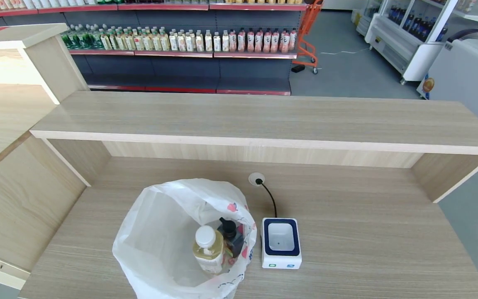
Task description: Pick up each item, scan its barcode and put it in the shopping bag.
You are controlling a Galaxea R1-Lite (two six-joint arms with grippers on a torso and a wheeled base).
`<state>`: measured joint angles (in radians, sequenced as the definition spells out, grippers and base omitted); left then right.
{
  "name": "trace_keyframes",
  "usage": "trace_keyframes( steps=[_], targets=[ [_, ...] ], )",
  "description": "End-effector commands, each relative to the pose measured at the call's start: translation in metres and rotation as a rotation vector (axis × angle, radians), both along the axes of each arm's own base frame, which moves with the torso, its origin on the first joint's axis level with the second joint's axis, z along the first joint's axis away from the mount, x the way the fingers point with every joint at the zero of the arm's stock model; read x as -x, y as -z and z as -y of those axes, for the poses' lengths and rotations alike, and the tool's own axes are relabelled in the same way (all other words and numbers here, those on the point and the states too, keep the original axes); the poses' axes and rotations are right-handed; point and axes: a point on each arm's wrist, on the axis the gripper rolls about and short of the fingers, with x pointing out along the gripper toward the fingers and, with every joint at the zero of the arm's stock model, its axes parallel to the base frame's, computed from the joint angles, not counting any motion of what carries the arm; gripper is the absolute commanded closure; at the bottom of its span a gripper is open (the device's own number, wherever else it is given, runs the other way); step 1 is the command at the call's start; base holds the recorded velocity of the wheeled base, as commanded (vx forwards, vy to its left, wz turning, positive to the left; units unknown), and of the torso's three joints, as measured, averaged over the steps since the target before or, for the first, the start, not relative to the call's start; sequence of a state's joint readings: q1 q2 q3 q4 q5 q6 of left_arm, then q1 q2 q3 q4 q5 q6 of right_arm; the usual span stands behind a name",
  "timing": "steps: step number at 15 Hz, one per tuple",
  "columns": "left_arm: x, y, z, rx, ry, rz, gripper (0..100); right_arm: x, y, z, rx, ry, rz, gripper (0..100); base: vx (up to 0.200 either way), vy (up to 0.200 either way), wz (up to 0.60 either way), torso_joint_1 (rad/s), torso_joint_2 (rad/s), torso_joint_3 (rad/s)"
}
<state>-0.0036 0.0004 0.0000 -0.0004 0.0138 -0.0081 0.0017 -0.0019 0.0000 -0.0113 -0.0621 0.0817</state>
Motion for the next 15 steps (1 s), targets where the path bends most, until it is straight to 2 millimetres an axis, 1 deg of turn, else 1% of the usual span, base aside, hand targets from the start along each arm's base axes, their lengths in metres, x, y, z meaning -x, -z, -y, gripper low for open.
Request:
trace_keyframes(
  steps=[1, 2, 15],
  targets=[
    [0.0000, 0.0001, 0.0000, 0.000, -0.002, 0.000, 0, -0.0001, 0.0000, 0.0000, 0.000, -0.001, -0.002, 100, 0.000, 0.200, 0.00, 0.022, 0.02, -0.002],
    [0.0000, 0.0001, 0.0000, -0.002, -0.002, 0.000, 0, -0.0001, 0.0000, 0.0000, 0.000, -0.001, -0.002, 100, 0.000, 0.200, 0.00, 0.002, 0.01, 0.002],
    [0.0000, 0.0001, 0.0000, -0.002, -0.002, 0.000, 0, -0.0001, 0.0000, 0.0000, 0.000, -0.001, -0.002, 100, 0.000, 0.000, 0.00, 0.000, 0.00, 0.000]
  ],
)
